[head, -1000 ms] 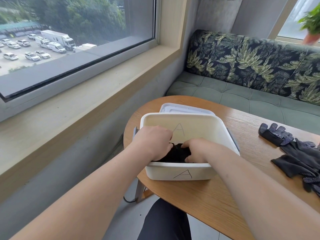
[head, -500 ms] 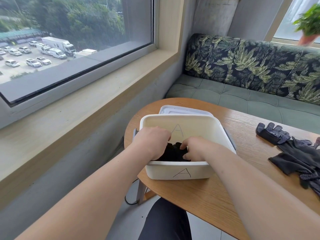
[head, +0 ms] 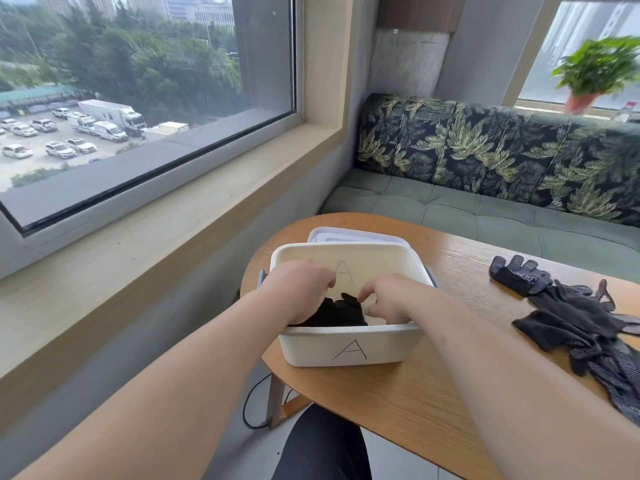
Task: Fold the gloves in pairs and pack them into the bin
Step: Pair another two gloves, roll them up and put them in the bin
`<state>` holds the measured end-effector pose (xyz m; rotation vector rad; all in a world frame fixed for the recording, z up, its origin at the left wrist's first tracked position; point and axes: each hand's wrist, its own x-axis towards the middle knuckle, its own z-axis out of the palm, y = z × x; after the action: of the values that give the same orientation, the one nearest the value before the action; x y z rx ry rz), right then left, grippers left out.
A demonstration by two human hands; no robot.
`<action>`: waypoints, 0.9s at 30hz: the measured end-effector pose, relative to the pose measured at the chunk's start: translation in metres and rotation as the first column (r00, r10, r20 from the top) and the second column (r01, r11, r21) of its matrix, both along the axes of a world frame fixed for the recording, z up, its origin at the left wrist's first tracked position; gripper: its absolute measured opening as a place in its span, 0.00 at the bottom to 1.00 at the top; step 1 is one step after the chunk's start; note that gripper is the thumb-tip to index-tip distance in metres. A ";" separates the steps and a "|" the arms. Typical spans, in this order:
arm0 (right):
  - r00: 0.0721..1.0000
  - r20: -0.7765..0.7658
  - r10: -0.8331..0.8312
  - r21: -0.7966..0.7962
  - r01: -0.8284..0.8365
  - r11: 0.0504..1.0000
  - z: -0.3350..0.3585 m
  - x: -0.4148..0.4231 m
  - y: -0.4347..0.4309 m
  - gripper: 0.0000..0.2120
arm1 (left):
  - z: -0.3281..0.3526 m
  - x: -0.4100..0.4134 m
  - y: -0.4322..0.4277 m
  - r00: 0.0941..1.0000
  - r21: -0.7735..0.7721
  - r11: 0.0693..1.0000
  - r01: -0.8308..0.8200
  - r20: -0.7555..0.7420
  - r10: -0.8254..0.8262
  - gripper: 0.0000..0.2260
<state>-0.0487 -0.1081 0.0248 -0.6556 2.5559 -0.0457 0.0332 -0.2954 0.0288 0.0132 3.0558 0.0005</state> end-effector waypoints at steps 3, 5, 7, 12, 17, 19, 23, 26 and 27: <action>0.999 0.001 -0.033 -0.054 0.033 0.998 0.009 0.006 0.009 0.18 | 0.003 -0.002 0.003 1.000 0.010 1.000 -0.001 -0.010 0.001 0.16; 0.999 -0.019 -0.032 -0.066 0.031 0.997 0.014 0.010 0.014 0.17 | 0.005 -0.004 0.007 1.000 0.021 1.000 -0.005 -0.009 0.006 0.16; 0.998 -0.033 -0.044 -0.093 0.041 0.995 0.018 0.015 0.017 0.17 | 0.009 -0.005 0.013 1.000 0.022 1.000 -0.003 -0.011 0.004 0.15; 0.991 -0.102 -0.089 -0.173 0.070 0.982 0.030 0.019 0.033 0.15 | 0.017 -0.009 0.040 0.999 0.070 0.997 0.030 -0.034 -0.028 0.14; 0.966 -0.178 -0.187 -0.381 0.107 0.918 0.046 0.020 0.065 0.14 | 0.024 -0.021 0.070 0.995 0.108 0.989 0.098 -0.044 -0.094 0.15; 0.948 -0.217 -0.231 -0.420 0.122 0.899 0.050 0.020 0.081 0.14 | 0.027 -0.024 0.086 0.989 0.119 0.983 0.137 -0.062 -0.131 0.16; 0.900 -0.284 -0.331 -0.452 0.179 0.874 0.052 0.024 0.119 0.15 | 0.031 -0.028 0.121 0.966 0.131 0.965 0.229 -0.152 -0.209 0.17; 0.871 -0.312 -0.379 -0.421 0.230 0.877 0.042 0.028 0.150 0.14 | 0.029 -0.028 0.149 0.931 0.117 0.944 0.309 -0.240 -0.275 0.17; 0.862 -0.310 -0.401 -0.409 0.260 0.875 0.037 0.030 0.160 0.14 | 0.027 -0.028 0.159 0.920 0.119 0.935 0.333 -0.257 -0.295 0.17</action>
<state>-0.0191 0.0522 0.0621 -0.3530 3.0595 -0.5650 0.0053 -0.1362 0.0561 0.5560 3.2393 0.2420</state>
